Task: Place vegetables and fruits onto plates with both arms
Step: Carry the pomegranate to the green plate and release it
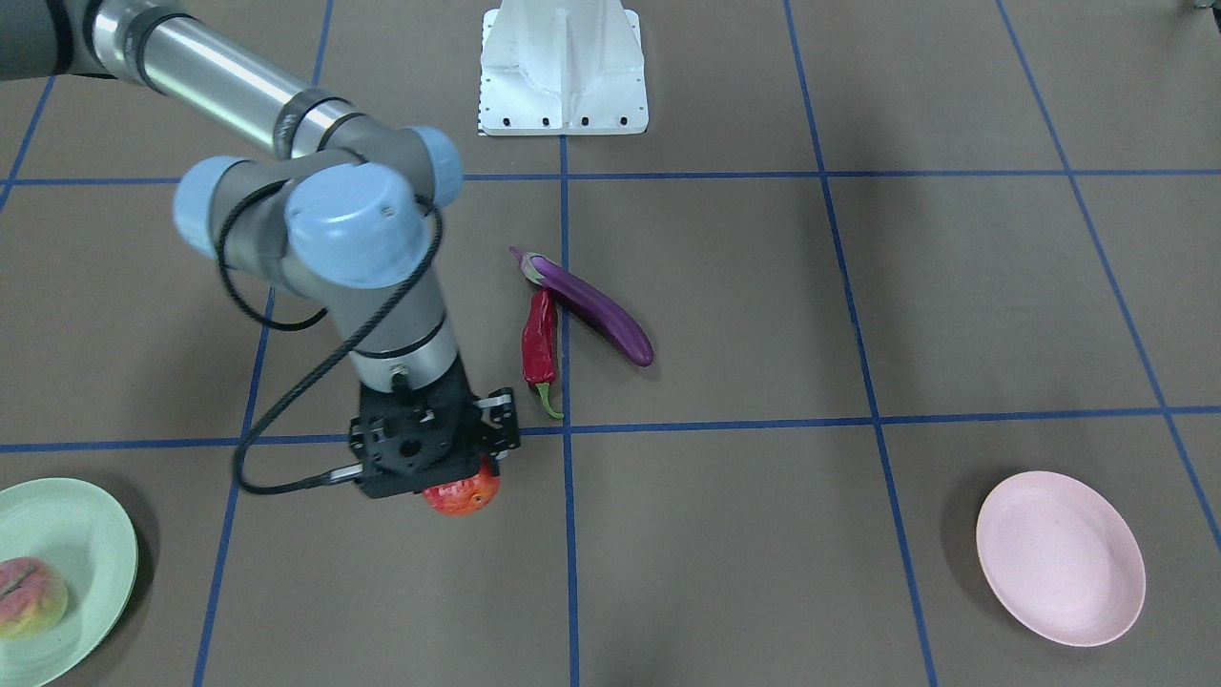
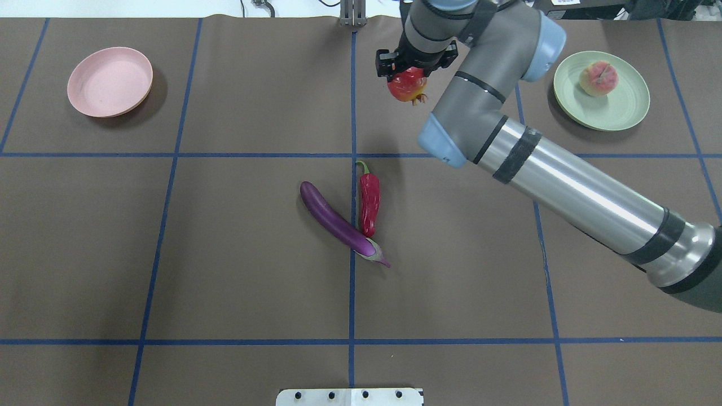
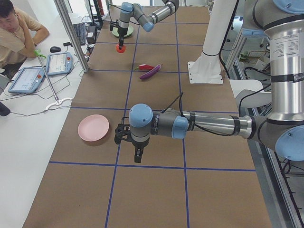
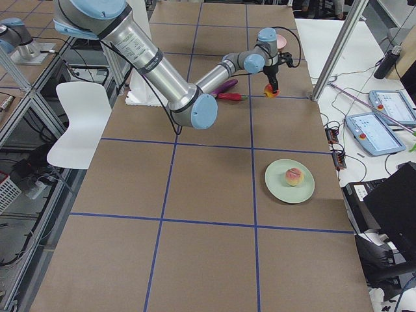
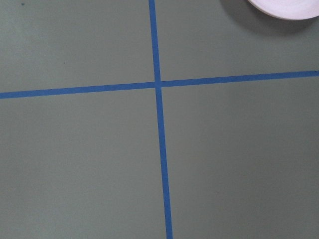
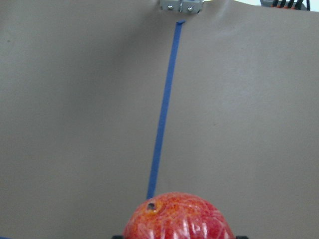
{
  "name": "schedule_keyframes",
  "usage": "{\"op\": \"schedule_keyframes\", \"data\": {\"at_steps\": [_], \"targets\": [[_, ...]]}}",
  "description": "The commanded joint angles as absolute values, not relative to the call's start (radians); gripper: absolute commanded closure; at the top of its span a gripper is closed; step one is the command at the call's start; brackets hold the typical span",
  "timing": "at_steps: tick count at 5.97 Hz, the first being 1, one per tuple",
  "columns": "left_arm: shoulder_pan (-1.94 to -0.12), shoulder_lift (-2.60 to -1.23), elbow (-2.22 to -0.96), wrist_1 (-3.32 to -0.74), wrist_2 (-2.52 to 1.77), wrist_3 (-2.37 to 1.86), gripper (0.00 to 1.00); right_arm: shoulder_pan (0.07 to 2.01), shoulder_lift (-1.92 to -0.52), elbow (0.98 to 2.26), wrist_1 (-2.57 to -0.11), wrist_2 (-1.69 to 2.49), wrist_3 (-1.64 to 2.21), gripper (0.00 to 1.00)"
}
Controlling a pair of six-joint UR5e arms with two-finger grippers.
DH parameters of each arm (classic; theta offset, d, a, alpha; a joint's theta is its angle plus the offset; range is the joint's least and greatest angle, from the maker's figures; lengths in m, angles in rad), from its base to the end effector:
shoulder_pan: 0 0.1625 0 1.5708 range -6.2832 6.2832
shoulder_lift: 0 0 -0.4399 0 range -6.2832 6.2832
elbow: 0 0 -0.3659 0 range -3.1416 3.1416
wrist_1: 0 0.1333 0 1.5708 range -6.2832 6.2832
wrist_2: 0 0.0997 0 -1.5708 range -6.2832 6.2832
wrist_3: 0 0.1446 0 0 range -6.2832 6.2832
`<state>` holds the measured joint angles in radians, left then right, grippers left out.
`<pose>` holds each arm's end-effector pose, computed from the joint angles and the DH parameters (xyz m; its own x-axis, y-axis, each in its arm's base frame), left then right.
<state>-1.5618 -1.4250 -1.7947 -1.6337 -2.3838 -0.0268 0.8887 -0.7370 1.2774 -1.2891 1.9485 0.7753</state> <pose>-0.0245 -0.4138 0.6536 0.6864 0.0817 -0.7227 0.0095 0.9926 0.1212 -0.4459 -0.6759 0.2883 0.6940 -0.1985 0.6920 -0.0793 0.9343 0.3475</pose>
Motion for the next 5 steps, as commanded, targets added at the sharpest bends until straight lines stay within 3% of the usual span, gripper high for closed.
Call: {"op": "schedule_keyframes", "data": {"at_steps": [1, 5], "targets": [[-1.562, -1.425, -1.796, -1.634, -2.384, -0.028, 0.00, 1.052, -0.868, 1.193, -1.183, 2.076, 0.491, 1.00], [-1.560, -1.425, -1.796, -1.634, -2.398, -0.028, 0.00, 1.144, -1.043, 1.099, -1.056, 2.079, 0.202, 1.00]]}}
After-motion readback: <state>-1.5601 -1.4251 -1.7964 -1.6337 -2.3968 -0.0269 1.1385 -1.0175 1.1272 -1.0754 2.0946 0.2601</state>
